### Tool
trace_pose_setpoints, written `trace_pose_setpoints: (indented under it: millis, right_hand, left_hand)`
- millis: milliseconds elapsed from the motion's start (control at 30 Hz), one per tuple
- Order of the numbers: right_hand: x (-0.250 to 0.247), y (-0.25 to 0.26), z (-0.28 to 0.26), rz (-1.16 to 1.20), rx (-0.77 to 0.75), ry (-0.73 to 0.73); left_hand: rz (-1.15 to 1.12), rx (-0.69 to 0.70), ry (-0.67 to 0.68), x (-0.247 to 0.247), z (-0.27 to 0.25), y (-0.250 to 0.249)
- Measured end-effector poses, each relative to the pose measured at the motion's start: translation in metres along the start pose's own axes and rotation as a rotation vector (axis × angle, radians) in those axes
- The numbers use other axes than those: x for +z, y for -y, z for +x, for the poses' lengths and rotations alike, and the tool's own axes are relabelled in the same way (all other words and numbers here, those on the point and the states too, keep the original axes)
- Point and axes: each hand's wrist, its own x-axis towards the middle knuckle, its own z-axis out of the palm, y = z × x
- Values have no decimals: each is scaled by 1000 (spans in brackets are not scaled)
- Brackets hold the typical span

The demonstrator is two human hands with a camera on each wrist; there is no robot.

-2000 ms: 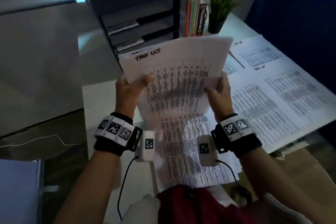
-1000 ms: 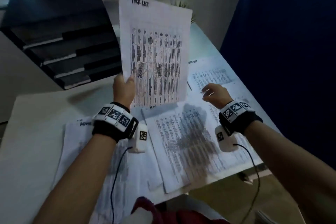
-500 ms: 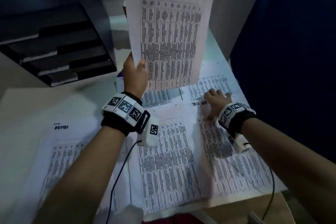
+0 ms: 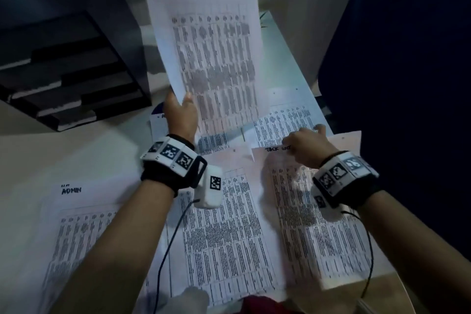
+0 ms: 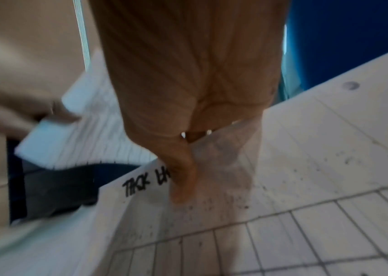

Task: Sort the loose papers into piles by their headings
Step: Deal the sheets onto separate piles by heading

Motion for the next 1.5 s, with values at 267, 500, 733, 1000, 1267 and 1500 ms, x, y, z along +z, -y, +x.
trace_pose_setpoints:
  millis: [267, 500, 733, 1000, 1267, 1500]
  right_hand:
    - [-47, -30, -33, 88, 69, -224]
    - [-34, -34, 9, 262, 219, -380]
    - [9, -22, 56, 309, 161, -458]
    - [34, -4, 61, 635, 147, -454]
    - [47, 16, 45, 1150, 287, -368]
    - [47, 15, 48, 1328, 322, -393]
  left_hand:
    - [113, -184, 422, 59, -65, 50]
    - [292, -237, 643, 68, -91, 79]
    - [226, -170, 665, 62, -80, 90]
    - [233, -196, 551, 74, -66, 100]
    - [-45, -154, 716, 74, -69, 92]
    - [-122, -189, 689, 77, -70, 86]
